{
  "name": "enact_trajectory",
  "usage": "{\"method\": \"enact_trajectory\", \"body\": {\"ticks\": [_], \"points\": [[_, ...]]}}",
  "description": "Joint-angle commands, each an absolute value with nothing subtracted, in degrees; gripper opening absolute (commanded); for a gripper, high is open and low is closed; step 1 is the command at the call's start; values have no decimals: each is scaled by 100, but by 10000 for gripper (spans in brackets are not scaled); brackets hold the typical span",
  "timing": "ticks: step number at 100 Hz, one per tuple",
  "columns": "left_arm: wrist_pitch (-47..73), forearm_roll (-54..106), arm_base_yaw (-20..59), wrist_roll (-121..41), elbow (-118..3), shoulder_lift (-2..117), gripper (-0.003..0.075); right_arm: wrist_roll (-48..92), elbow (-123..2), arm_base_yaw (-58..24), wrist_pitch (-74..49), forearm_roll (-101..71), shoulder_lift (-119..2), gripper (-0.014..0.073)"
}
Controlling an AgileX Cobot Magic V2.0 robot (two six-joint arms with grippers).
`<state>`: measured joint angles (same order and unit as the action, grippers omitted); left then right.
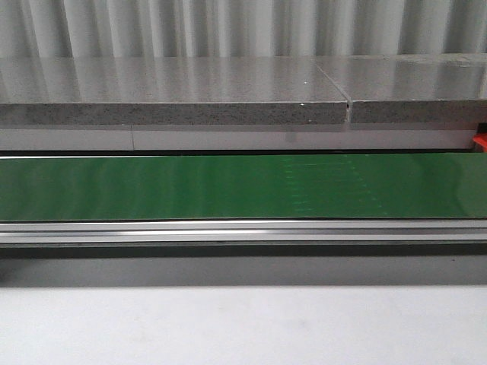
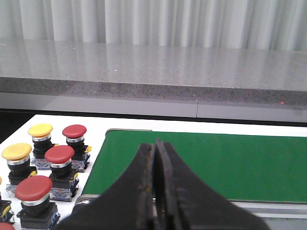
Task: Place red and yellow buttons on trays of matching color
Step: 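Move the left gripper down toward a red-capped button on the table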
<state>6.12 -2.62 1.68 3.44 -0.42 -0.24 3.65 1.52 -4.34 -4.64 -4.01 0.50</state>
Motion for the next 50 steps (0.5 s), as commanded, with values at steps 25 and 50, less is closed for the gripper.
{"method": "enact_trajectory", "body": {"ticks": [25, 50], "points": [[-164, -102, 213, 407, 238, -253, -21, 369, 72, -434, 0, -358, 93, 55], [343, 63, 203, 397, -764, 60, -21, 369, 72, -434, 0, -358, 93, 55]]}}
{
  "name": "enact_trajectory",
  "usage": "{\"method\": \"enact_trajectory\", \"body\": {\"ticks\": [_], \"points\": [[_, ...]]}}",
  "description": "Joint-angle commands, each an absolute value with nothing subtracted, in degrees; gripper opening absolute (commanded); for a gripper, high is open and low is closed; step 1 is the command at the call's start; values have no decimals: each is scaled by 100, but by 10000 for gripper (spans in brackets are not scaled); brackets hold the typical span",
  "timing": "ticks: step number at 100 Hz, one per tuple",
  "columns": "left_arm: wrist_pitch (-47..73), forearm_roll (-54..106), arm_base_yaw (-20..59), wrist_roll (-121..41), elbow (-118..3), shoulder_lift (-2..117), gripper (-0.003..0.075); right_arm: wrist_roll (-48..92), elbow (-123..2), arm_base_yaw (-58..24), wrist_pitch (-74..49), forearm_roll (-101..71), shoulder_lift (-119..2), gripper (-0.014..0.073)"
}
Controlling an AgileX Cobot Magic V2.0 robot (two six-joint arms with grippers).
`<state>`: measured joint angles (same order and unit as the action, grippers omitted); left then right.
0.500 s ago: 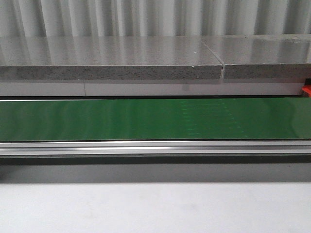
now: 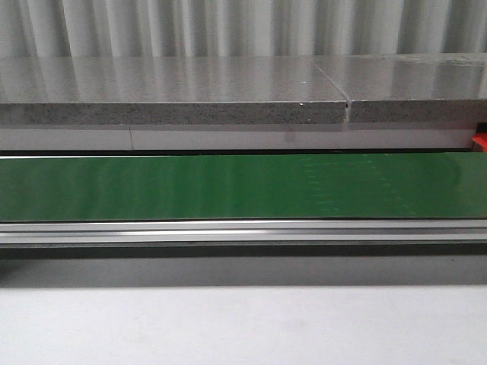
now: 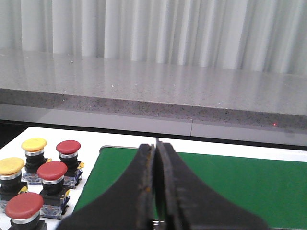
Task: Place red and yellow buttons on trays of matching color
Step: 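Move the left gripper down toward a red-capped button on the table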
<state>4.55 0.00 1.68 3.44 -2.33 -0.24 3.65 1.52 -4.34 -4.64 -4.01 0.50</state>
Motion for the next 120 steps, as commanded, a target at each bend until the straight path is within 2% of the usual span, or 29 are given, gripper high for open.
{"method": "enact_trajectory", "body": {"ticks": [1, 15, 44, 87, 94, 100, 101, 113, 120], "points": [[387, 63, 203, 397, -811, 90, -21, 369, 72, -434, 0, -358, 93, 55], [1424, 63, 203, 397, -1883, 941, -21, 369, 72, -434, 0, -358, 93, 55], [4328, 53, 203, 397, -4293, 3050, -21, 369, 72, -434, 0, -358, 93, 55], [4533, 196, 203, 409, -4594, 4222, -9, 369, 72, -434, 0, -358, 93, 55], [4652, 335, 203, 409, -4556, 4324, 54, 369, 72, -434, 0, -358, 93, 55], [4787, 440, 203, 409, -4531, 4431, 179, 369, 72, -434, 0, -358, 93, 55], [4787, 443, 203, 409, -4531, 4440, 179, 369, 72, -434, 0, -358, 93, 55], [5040, 464, 203, 608, -4531, 4655, 500, 369, 72, -434, 0, -358, 93, 55], [5114, 464, 203, 672, -4531, 4768, 617, 369, 72, -434, 0, -358, 93, 55]]}}
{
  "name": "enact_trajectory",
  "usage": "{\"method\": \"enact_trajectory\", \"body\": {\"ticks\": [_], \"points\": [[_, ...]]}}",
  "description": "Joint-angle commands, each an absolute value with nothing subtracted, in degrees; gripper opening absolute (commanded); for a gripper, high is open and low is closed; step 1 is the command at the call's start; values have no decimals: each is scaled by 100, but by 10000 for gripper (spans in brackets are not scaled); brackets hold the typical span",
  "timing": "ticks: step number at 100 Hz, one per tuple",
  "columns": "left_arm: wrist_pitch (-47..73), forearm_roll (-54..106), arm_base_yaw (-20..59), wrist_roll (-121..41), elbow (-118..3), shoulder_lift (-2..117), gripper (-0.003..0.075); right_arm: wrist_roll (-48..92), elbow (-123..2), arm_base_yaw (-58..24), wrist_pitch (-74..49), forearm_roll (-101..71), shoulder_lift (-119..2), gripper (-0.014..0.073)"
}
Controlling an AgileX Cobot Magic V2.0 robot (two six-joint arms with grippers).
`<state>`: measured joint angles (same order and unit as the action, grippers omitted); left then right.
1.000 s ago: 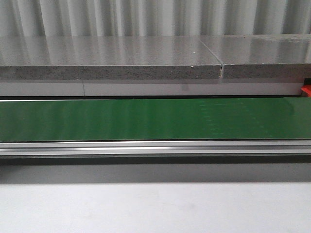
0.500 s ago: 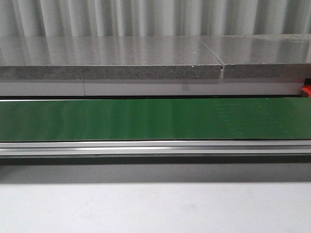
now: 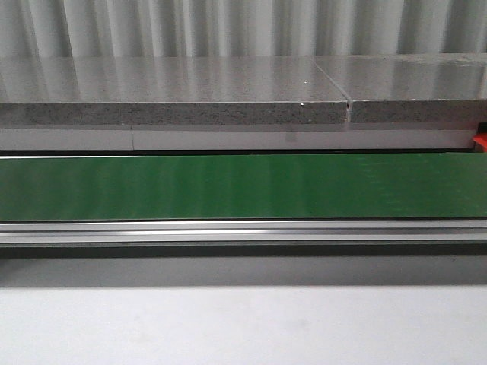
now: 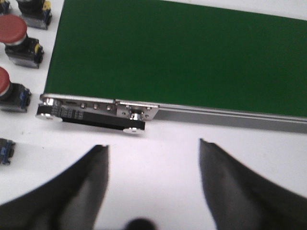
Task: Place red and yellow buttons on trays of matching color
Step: 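Move the left gripper down toward a red-capped button on the table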
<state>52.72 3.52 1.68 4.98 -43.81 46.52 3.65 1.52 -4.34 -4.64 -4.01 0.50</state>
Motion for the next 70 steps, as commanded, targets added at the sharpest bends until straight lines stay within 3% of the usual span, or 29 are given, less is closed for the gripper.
{"method": "enact_trajectory", "body": {"ticks": [1, 7, 30, 70], "points": [[5131, 464, 203, 672, -4531, 4778, 624, 369, 72, -434, 0, -358, 93, 55], [5146, 501, 203, 681, -4531, 4872, 657, 369, 72, -434, 0, -358, 93, 55], [5252, 359, 40, 1474, -4528, 4893, 652, 369, 72, -434, 0, -358, 93, 55], [5731, -346, -1640, 1853, -4480, 5087, 636, 369, 72, -434, 0, -358, 93, 55]]}}
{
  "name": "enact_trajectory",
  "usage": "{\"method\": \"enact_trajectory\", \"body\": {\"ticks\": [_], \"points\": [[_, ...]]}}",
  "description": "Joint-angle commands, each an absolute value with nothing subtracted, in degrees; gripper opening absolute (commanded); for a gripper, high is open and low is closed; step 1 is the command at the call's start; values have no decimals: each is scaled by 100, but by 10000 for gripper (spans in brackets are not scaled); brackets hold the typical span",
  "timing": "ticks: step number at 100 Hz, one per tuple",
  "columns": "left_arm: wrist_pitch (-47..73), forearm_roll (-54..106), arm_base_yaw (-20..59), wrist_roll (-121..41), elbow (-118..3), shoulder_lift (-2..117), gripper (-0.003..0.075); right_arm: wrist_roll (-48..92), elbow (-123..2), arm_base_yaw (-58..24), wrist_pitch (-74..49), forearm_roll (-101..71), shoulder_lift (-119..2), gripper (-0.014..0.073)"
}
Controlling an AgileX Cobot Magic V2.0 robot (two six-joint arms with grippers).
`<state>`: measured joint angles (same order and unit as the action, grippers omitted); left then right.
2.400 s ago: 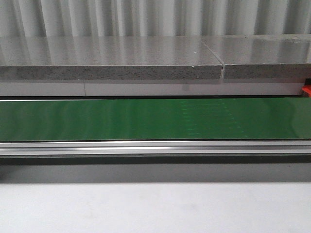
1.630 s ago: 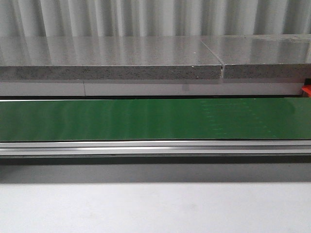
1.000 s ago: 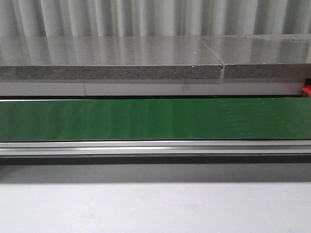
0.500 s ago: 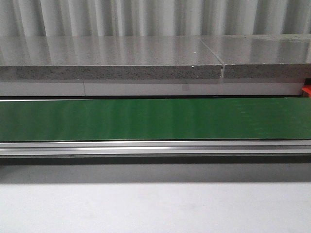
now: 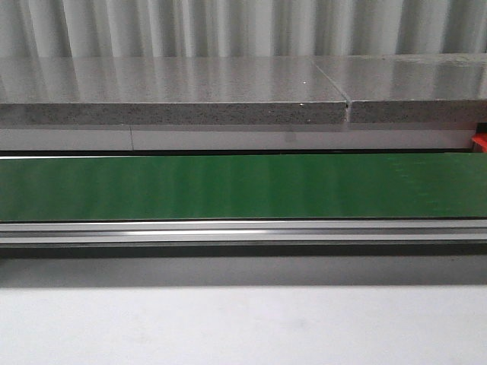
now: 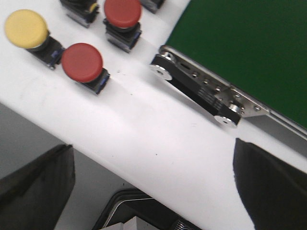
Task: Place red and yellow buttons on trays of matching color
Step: 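Move the left gripper down toward a red-capped button on the table, then grasp the red-capped button with the left gripper and lift it over the belt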
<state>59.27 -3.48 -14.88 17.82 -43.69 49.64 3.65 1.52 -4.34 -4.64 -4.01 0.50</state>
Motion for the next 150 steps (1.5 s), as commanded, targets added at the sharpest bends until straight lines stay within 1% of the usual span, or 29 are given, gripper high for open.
{"method": "enact_trajectory", "body": {"ticks": [1, 14, 45, 78, 107, 116, 128, 139, 150], "points": [[5731, -346, -1657, 1853, -4480, 5107, 636, 369, 72, -434, 0, -358, 93, 55], [5660, -596, -1863, 1853, -4471, 5542, 636, 369, 72, -434, 0, -358, 93, 55], [5144, -488, -2741, 1881, -4471, 6163, 636, 369, 72, -434, 0, -358, 93, 55], [4590, -457, -2768, 1820, -4494, 7160, 636, 369, 72, -434, 0, -358, 93, 55], [4133, -457, -2768, 1820, -4494, 7777, 632, 369, 72, -434, 0, -358, 93, 55], [4046, -457, -2768, 1820, -4494, 7866, 610, 369, 72, -434, 0, -358, 93, 55], [3932, -468, -2768, 1820, -4494, 7953, 561, 369, 72, -434, 0, -358, 93, 55], [3865, -503, -2768, 1820, -4494, 7971, 494, 369, 72, -434, 0, -358, 93, 55], [3864, -503, -2768, 1820, -4494, 7971, 394, 369, 72, -434, 0, -358, 93, 55]]}}
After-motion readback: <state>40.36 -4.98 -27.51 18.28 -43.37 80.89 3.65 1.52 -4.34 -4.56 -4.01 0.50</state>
